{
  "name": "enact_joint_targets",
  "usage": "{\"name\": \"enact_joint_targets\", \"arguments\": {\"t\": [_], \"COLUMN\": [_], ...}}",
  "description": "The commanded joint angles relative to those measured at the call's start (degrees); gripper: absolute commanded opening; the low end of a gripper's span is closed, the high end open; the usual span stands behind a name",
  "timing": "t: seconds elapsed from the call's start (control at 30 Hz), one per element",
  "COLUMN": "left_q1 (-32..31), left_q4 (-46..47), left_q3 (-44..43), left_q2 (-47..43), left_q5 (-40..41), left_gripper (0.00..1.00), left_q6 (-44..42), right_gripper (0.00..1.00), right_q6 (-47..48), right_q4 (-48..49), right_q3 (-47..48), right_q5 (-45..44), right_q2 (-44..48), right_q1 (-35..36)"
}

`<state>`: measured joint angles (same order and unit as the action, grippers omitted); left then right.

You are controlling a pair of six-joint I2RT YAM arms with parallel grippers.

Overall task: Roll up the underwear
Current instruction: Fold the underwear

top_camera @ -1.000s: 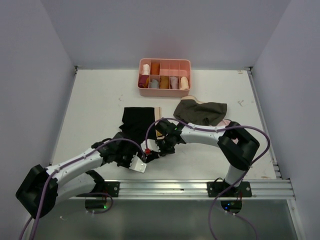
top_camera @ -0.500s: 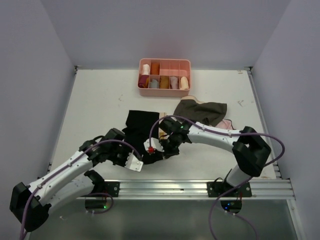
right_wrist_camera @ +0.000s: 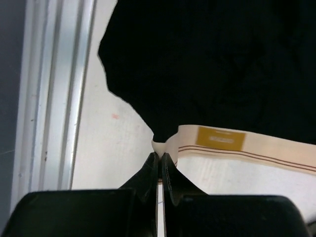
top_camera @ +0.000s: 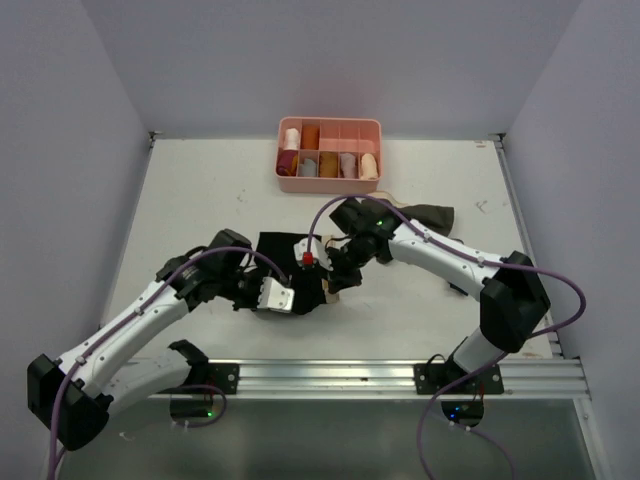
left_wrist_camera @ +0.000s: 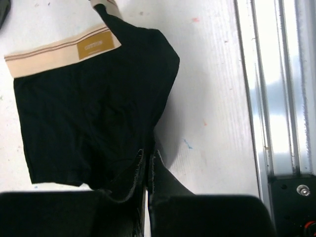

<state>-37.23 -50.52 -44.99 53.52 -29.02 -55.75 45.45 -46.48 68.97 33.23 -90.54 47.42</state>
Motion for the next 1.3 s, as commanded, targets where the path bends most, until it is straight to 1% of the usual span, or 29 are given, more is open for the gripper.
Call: {"name": "enact_joint_targets", "arguments": {"t": [0.0,0.03,0.07,0.17,0.27,0.5,0.67,0.77,0.83,0.87,1.0,1.03,1.13,1.27], "left_q1": [4.96,6.89,10.39,15.59,18.06,20.97,22.99,24.05,24.84,24.93,26.24,26.94,28.70,30.55], "left_q4": [2.88,2.80,2.80,3.23,5.26,7.02,7.28,7.54,7.72,7.72,8.33,8.25,8.86,8.69], "left_q3": [-3.95,-4.48,-5.19,-8.17,-10.72,-16.08,-19.69,-23.11,-25.13,-25.67,-28.65,-29.27,-31.03,-33.14], "left_q2": [3.34,4.48,7.01,11.78,15.91,23.64,28.91,32.52,35.41,36.47,41.31,43.41,46.66,49.14], "left_q5": [-3.58,-4.38,-5.60,-7.71,-8.33,-10.44,-11.41,-12.03,-12.29,-12.29,-14.31,-14.92,-15.54,-16.68], "left_gripper": [0.00,0.00,0.00,0.00,0.00,0.00,0.00,0.00,0.00,0.00,0.00,0.00,0.00,0.00], "left_q6": [0.38,-0.93,-1.47,-3.05,-2.79,-3.84,-5.07,-4.99,-4.90,-4.90,-4.02,-3.85,-3.40,-3.23], "right_gripper": [0.00,0.00,0.00,0.00,0.00,0.00,0.00,0.00,0.00,0.00,0.00,0.00,0.00,0.00], "right_q6": [1.13,1.30,2.18,3.76,4.12,4.91,6.05,6.75,6.84,6.84,6.58,6.67,6.58,5.35], "right_q4": [-3.88,-4.58,-4.93,-6.69,-7.13,-9.68,-11.96,-13.81,-15.13,-15.48,-17.59,-18.64,-19.44,-19.52], "right_q3": [5.99,7.57,8.37,11.44,14.08,22.25,27.79,31.48,35.16,35.18,42.45,43.78,48.00,53.19], "right_q5": [4.64,4.91,5.26,5.61,6.22,7.81,8.16,8.51,8.86,9.13,10.53,10.80,10.97,10.45], "right_q2": [-3.84,-4.64,-5.17,-8.06,-10.96,-17.47,-20.63,-23.88,-27.74,-27.76,-33.20,-35.12,-36.98,-39.96], "right_q1": [-4.86,-5.58,-6.19,-7.78,-8.74,-12.96,-14.37,-15.77,-16.74,-17.09,-18.76,-19.03,-19.38,-19.38]}}
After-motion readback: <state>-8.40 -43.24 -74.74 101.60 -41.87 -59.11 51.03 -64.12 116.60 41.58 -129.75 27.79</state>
